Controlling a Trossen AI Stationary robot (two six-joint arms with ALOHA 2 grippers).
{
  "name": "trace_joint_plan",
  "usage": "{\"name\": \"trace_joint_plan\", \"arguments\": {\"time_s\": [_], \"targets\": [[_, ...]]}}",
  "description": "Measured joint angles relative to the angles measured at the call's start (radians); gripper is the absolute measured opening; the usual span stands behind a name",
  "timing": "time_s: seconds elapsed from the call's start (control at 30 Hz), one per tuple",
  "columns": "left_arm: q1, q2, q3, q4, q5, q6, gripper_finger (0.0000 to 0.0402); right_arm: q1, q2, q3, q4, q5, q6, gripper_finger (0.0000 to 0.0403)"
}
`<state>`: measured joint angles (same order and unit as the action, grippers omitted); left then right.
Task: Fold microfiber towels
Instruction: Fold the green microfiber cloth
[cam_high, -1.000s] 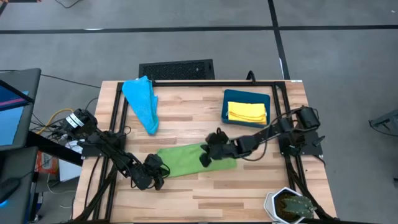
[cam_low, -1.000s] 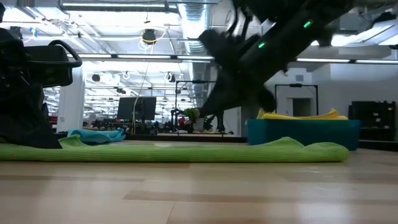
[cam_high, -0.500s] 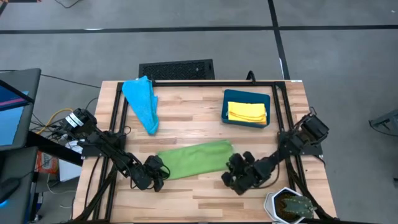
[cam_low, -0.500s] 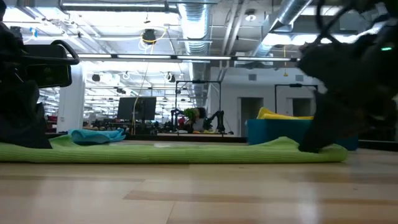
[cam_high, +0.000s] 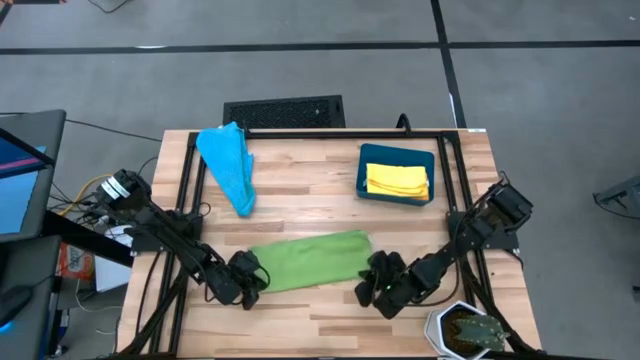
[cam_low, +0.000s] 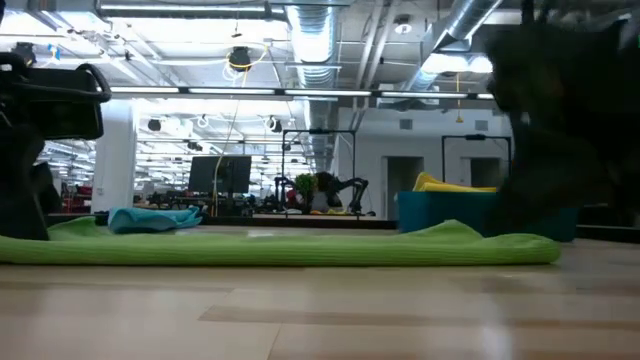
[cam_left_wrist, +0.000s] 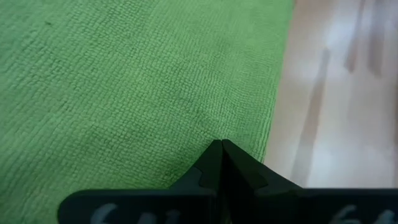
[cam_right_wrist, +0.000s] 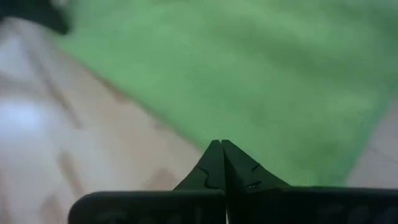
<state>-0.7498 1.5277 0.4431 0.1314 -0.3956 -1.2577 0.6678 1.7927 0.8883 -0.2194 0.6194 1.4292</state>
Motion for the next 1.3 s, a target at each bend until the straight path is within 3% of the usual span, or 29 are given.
{"name": "trace_joint_plan", "arguments": {"time_s": [0.3,0.5,0.63,0.77,0.9,1.07,1.17,1.3], "targets": [[0.000,-0.142,0.000,-0.291,0.048,-0.015,0.0000,-0.015,0.000,0.200,-0.043,0.058,-0.332,0.0008],[0.003,-0.211,-0.002,-0.422,0.087,0.001,0.0000,-0.072,-0.007,0.288,-0.176,0.069,-0.414,0.0008],[0.003,-0.232,0.001,-0.492,0.094,-0.063,0.0000,-0.120,-0.015,0.311,-0.278,-0.015,-0.424,0.0013],[0.003,-0.231,-0.002,-0.455,0.080,-0.034,0.0006,-0.175,-0.011,0.309,-0.335,-0.063,-0.497,0.0021],[0.003,-0.232,-0.002,-0.394,0.113,0.007,0.0036,-0.209,-0.013,0.309,-0.357,-0.105,-0.532,0.0019],[0.003,-0.261,-0.002,-0.370,0.143,0.017,0.0098,-0.186,-0.048,0.307,-0.384,0.019,-0.565,0.0024],[0.003,-0.286,-0.001,-0.368,0.116,0.009,0.0132,-0.166,-0.048,0.256,-0.387,0.117,-0.479,0.0029],[0.003,-0.297,0.000,-0.369,0.067,0.007,0.0163,-0.159,-0.033,0.142,-0.318,0.128,-0.338,0.0024]]}}
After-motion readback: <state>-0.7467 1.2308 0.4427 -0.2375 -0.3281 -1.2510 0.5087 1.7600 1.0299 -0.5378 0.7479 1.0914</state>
